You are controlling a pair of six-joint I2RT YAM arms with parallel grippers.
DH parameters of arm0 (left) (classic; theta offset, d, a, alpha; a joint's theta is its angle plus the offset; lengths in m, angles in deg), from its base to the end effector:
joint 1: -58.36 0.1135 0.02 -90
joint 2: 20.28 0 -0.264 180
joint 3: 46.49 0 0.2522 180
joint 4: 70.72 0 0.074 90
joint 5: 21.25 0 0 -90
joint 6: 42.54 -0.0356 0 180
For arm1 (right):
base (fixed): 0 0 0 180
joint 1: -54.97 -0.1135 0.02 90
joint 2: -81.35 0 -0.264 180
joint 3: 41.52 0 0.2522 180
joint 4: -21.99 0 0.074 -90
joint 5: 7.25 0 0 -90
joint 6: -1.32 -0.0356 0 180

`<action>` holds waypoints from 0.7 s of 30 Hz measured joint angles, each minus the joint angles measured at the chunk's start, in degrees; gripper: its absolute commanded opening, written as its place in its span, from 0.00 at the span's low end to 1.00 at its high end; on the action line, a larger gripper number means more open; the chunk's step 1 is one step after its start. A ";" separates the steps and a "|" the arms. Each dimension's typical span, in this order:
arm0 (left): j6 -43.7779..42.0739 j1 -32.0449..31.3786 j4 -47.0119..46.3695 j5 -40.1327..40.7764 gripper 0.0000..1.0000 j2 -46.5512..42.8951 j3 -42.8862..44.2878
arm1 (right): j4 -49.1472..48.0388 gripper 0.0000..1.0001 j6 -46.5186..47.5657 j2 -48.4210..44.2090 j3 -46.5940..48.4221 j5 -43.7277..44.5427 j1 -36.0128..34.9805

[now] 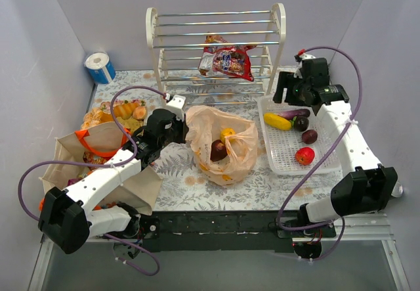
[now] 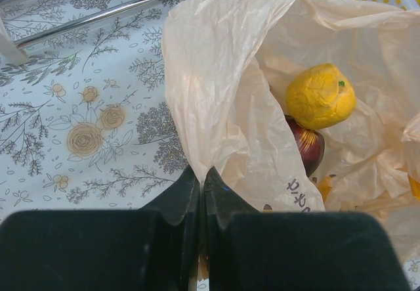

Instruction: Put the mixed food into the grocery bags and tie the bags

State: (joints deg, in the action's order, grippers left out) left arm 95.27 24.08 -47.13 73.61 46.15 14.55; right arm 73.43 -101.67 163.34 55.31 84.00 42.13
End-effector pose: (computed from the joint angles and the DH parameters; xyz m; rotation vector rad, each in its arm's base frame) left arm 0.2176 -0.1447 0.2787 -0.3096 2.1494 -0.7706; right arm 0.3073 0.0692 0.3742 0.0151 2.2186 0.2258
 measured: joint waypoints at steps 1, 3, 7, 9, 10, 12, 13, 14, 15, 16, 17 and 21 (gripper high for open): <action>0.02 0.00 0.02 -0.13 0.00 0.00 0.00 | 0.33 0.85 0.28 0.22 -0.39 0.04 1.97; 0.04 0.00 0.02 -0.44 0.00 0.02 0.00 | 0.37 0.85 0.72 0.07 -2.08 0.57 4.92; 0.13 0.00 0.02 -0.68 0.00 0.31 0.00 | -0.61 0.84 0.98 -2.16 -9.84 1.66 8.26; 0.17 0.00 0.00 -0.85 0.00 0.44 0.00 | -1.18 0.84 0.07 -3.67 -16.13 1.60 10.08; 0.17 0.00 0.00 -0.83 0.00 0.46 0.00 | -1.25 0.84 -0.44 -4.17 -19.08 1.57 10.88; 0.17 0.00 -0.04 -0.79 0.00 0.46 0.00 | -2.43 0.84 -1.68 -5.42 -25.18 1.75 12.11; 0.17 0.00 -0.09 -0.81 0.00 0.46 0.00 | -2.12 0.85 -2.21 -6.03 -28.20 1.75 12.72; 0.20 0.00 -0.13 -0.87 0.00 0.46 0.00 | -1.36 0.86 -2.80 -6.49 -30.64 1.79 13.29; 0.20 0.00 -0.24 -0.98 0.00 0.48 0.00 | -1.29 0.86 -3.19 -6.78 -31.30 2.19 13.51; 0.22 0.00 -0.44 -1.14 0.00 0.50 0.00 | -2.03 0.87 -3.74 -7.48 -31.32 2.71 13.88; 0.24 0.00 -0.52 -1.27 0.00 0.50 0.00 | -2.51 0.87 -4.04 -7.98 -31.30 2.95 14.05; 0.57 0.00 -0.87 -1.75 0.00 0.50 0.00 | -1.86 0.87 -4.83 -7.93 -30.53 5.35 15.13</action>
State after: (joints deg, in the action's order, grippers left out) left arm 95.84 24.08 -48.00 71.86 46.66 14.55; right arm 71.57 -106.50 155.41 24.77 89.36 57.25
